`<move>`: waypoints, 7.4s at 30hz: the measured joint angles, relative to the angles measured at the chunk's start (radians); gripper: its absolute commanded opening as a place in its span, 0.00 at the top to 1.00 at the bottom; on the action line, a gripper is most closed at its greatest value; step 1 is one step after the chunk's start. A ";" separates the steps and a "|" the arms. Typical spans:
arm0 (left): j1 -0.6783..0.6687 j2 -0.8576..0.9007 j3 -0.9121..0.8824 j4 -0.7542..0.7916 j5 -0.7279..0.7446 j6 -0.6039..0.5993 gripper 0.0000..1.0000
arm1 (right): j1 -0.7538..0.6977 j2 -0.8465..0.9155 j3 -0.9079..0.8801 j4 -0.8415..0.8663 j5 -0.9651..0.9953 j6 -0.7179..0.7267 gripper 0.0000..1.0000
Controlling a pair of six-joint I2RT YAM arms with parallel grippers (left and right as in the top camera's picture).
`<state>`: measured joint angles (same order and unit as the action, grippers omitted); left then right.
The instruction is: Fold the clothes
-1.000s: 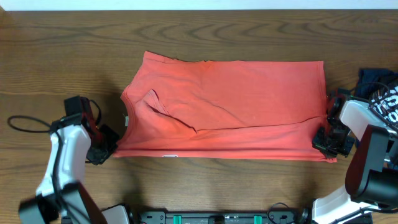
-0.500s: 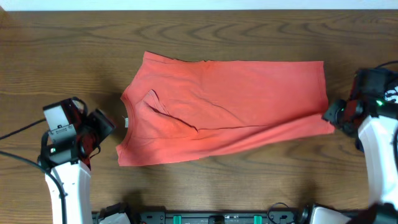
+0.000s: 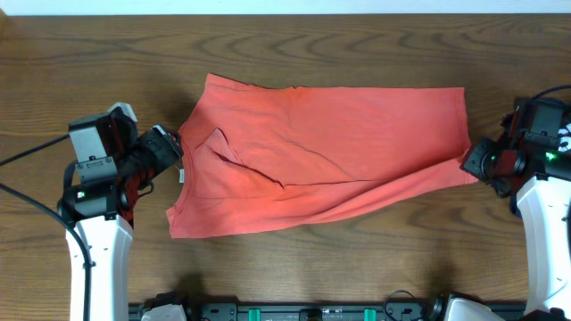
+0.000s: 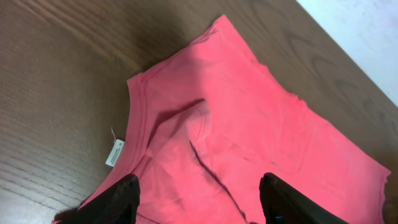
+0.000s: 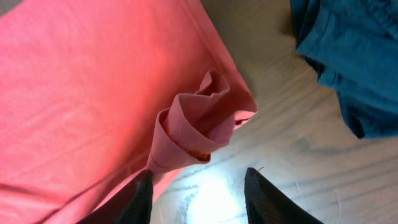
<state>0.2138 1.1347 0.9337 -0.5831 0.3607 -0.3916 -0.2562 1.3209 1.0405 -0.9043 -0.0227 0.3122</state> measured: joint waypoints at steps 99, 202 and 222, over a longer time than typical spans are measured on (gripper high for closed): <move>-1.105 0.887 0.177 1.063 0.416 -0.371 0.40 | 0.000 0.000 0.000 -0.309 0.213 0.151 0.34; -0.745 0.650 0.229 0.224 0.233 0.108 0.02 | -0.026 0.454 0.086 0.043 0.013 0.036 0.99; -0.741 0.611 0.229 0.174 0.025 0.112 0.02 | -0.026 0.426 0.084 0.001 0.023 -0.043 0.75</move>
<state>-0.5270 1.7458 1.1629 -0.4095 0.3859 -0.2798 -0.2825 1.7466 1.1244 -0.9031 0.0002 0.2691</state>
